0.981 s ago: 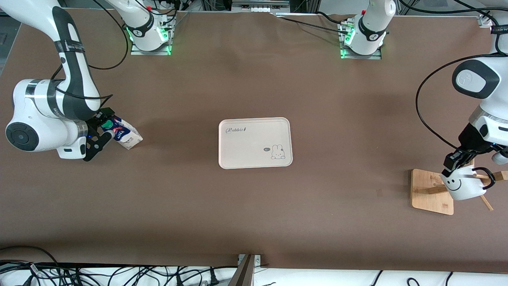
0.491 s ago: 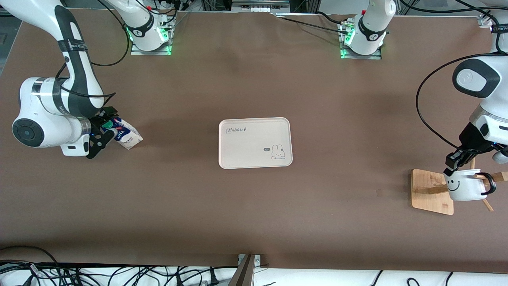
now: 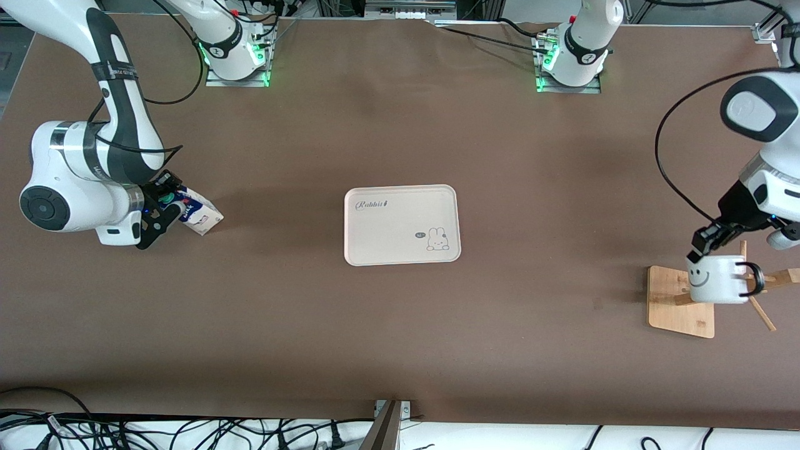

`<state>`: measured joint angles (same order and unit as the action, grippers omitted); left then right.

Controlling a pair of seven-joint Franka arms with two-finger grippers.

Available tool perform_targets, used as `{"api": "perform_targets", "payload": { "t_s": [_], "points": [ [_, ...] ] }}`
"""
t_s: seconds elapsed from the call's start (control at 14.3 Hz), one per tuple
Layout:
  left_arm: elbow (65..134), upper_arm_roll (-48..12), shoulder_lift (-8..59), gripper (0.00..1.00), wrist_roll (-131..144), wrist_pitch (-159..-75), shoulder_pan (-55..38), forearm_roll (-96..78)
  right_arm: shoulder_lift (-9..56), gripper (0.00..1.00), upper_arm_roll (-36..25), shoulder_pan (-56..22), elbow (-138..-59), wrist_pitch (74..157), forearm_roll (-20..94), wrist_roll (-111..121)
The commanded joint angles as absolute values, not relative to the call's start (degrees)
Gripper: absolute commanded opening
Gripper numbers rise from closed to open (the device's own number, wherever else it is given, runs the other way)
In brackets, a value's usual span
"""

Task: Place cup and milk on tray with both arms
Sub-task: 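Lift the carton with the right gripper while the left gripper lifts the mug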

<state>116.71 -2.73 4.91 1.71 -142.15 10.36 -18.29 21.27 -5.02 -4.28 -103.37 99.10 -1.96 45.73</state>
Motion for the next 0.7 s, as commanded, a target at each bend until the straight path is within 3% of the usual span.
{"api": "perform_targets", "payload": {
  "t_s": [0.0, 0.42, 0.63],
  "points": [
    [116.4, -3.1, 0.0, 0.0, -1.7, -130.6, 10.4, -16.8, 19.2, 0.46, -4.8, -4.2, -105.3, 99.5, -1.1, 46.0],
    [107.6, -6.1, 0.3, 0.0, -2.6, -113.9, 10.2, -13.5, 12.0, 0.46, -4.3, -4.6, -104.9, 91.7, 2.0, 40.5],
    [101.8, -10.0, 1.0, 0.0, -2.5, -102.4, 10.1, -13.5, 8.4, 0.46, 0.3, -4.8, -104.9, 90.3, 3.5, 30.3]
  ]
}}
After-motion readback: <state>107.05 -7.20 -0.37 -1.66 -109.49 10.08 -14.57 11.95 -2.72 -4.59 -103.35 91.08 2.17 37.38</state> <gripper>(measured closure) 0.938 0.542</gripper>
